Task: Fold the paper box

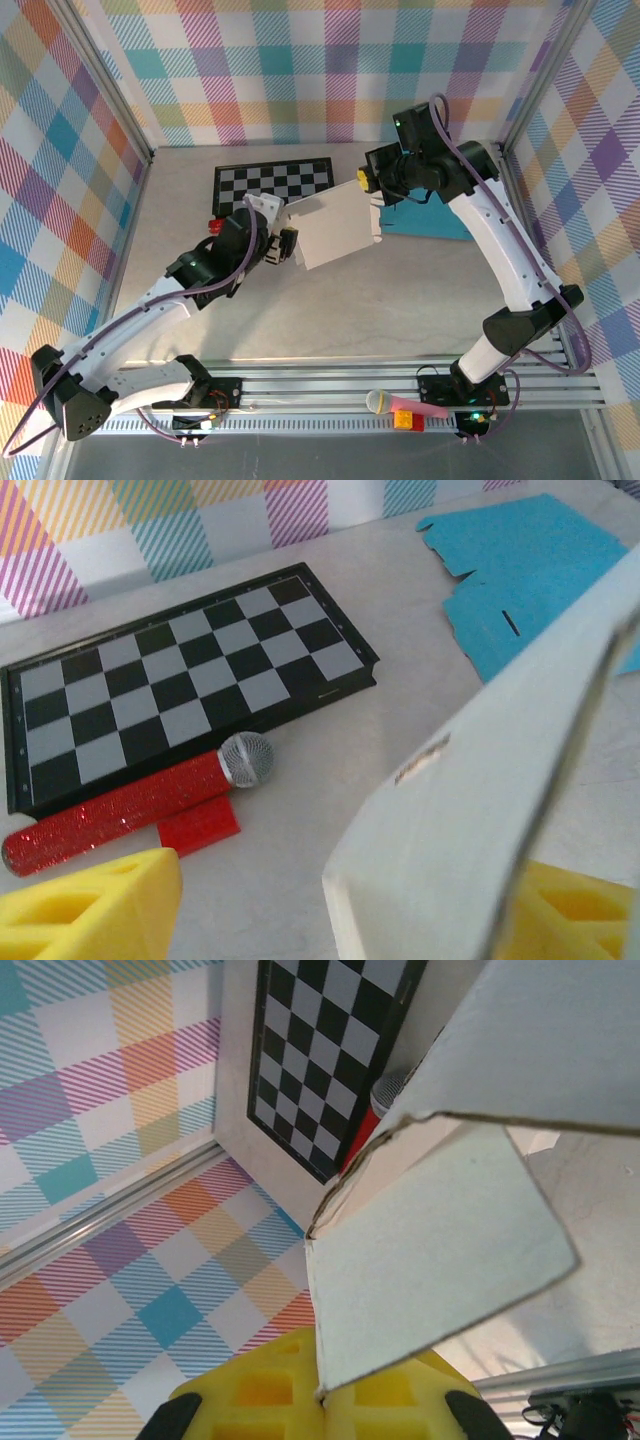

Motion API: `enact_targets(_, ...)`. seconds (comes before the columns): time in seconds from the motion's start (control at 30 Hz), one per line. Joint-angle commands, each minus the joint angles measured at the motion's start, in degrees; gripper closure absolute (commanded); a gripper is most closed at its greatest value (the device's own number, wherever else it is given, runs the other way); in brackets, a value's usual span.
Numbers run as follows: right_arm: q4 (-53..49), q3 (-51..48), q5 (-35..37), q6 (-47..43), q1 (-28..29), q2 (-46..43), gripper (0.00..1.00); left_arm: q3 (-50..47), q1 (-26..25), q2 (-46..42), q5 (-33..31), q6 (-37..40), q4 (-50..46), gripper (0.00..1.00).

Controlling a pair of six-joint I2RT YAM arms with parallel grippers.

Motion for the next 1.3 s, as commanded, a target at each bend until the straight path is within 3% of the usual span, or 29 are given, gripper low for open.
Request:
enact_targets(0.0, 0.3, -1.9, -3.0, 1.6, -0.7, -1.2, 1.0, -0.3, 1.0, 1.0, 0.2, 2.1, 4.0, 0.36)
enact_targets(0.1, 0.4, -2.7, -3.7, 1.4, -1.1, -1.3, 1.0, -0.8, 1.1, 0.9, 0.3, 2.1, 4.3, 0.56)
enact_targets(0.23, 2.2, -4.6, -4.0, 0.7, -1.7, -1.7, 1.0, -1.7, 1.2, -0.4, 2.5, 2.2, 3.9, 1.0)
enact_targets(0.3, 4.7, -6.1, -4.6, -1.2, -2.1, -1.6, 0.97, -1.6, 1.1, -0.7, 2.3, 1.6, 2.4, 1.0)
enact_targets(0.43, 6.8, -8.4, -0.8, -4.8, -1.0, -3.2, 0.56, 1.8, 0.5, 1.2, -1.1, -1.1, -3.1, 1.0)
enact_targets(0.5, 9.5, -11.3, 4.2, -5.3, 1.2, -6.1, 0.44, 4.4, -0.3, 3.0, -3.1, -2.3, -6.5, 1.0)
enact_targets(0.6, 13.7, -15.4, 12.4, -4.8, 5.9, -9.6, 0.33, 7.0, -2.1, 5.0, -4.8, -3.7, -9.6, 1.0)
enact_targets(0.9, 22.4, -19.8, 15.5, 1.8, 10.8, -7.7, 0.35, 12.5, -4.3, 9.1, -7.6, -11.9, -17.0, 1.0)
enact_targets(1.27, 26.4, -15.2, 11.7, 2.2, 10.8, -0.5, 0.49, 12.9, -4.4, 9.7, -6.0, -12.1, -16.9, 1.0)
